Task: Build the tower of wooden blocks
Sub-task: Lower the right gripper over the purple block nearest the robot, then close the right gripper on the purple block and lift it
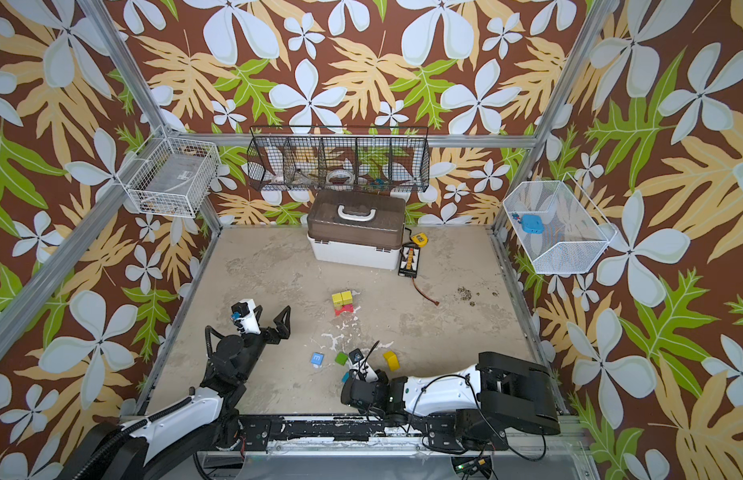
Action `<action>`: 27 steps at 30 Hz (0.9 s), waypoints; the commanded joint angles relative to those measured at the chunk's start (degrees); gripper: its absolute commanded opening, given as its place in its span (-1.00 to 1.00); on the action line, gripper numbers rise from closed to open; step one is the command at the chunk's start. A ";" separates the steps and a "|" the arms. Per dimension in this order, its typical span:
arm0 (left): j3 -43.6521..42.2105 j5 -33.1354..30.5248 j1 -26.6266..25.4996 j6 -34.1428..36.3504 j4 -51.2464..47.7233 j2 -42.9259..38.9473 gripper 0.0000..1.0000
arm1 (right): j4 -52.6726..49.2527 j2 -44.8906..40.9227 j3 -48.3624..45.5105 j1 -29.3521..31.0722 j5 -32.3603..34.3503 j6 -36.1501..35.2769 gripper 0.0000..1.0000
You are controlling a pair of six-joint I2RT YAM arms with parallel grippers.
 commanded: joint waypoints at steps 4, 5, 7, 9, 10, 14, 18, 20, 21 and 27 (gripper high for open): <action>0.64 0.27 0.08 0.39 1.32 0.43 1.00 | -4.63 -3.38 -1.58 0.29 -0.49 1.81 0.23; 0.63 0.27 0.06 0.43 1.32 0.32 1.00 | -4.17 -3.72 -1.98 0.25 -0.68 1.82 0.24; 0.54 -0.08 0.07 0.32 1.32 0.25 1.00 | -3.42 -4.09 -2.35 0.29 -1.37 1.40 0.27; 0.63 -0.35 0.07 0.21 1.24 0.41 1.00 | -3.34 -3.84 -1.74 0.29 -2.19 0.37 0.23; 0.72 -0.27 0.04 0.30 1.28 0.59 1.00 | -3.14 -3.63 -1.58 0.29 -2.44 -0.09 0.20; 0.90 0.27 0.03 0.44 1.13 0.85 0.99 | -3.10 -3.23 -1.86 0.29 -1.74 0.35 0.10; 0.90 -0.17 0.03 0.39 1.10 0.81 1.00 | -6.46 -2.82 -0.86 0.22 1.37 2.34 0.09; 1.07 -0.08 0.05 0.39 1.03 1.11 1.00 | -7.05 -2.48 -0.50 0.21 2.03 2.43 0.09; 1.14 0.15 0.07 0.43 0.97 1.21 1.00 | -6.95 -2.12 -0.52 0.23 2.12 2.51 0.09; 0.97 0.23 0.06 0.40 0.88 0.86 1.00 | -7.91 -0.18 0.46 0.11 2.49 3.32 -0.02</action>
